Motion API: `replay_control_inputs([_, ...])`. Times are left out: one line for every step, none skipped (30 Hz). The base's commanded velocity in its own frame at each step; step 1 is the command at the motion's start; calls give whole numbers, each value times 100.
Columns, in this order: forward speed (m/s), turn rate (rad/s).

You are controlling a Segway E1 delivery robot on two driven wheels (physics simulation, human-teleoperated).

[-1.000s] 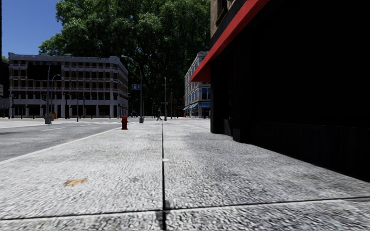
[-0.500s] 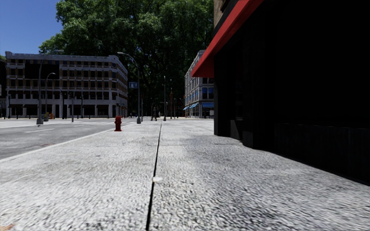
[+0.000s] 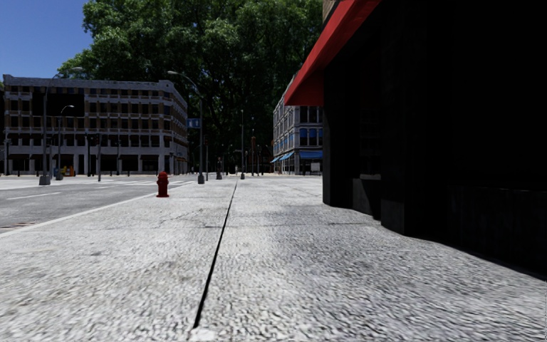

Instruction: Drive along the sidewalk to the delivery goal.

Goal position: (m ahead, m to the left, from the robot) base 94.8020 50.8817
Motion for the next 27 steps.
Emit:
replay_control_inputs([200, 0])
replay_control_inputs([200, 0])
replay_control_inputs([200, 0])
replay_control_inputs([200, 0])
replay_control_inputs([200, 0])
replay_control_inputs([200, 0])
replay_control_inputs([200, 0])
replay_control_inputs([200, 0])
replay_control_inputs([200, 0])
replay_control_inputs([200, 0])
replay_control_inputs([200, 0])
replay_control_inputs([200, 0])
replay_control_inputs([200, 0])
replay_control_inputs([200, 0])
replay_control_inputs([200, 0])
replay_control_inputs([200, 0])
replay_control_inputs([200, 0])
replay_control_inputs([200, 0])
replay_control_inputs([200, 0])
replay_control_inputs([200, 0])
replay_control_inputs([200, 0])
replay_control_inputs([200, 0])
replay_control_inputs([200, 0])
replay_control_inputs([200, 0])
replay_control_inputs([200, 0])
replay_control_inputs([200, 0])
replay_control_inputs([200, 0])
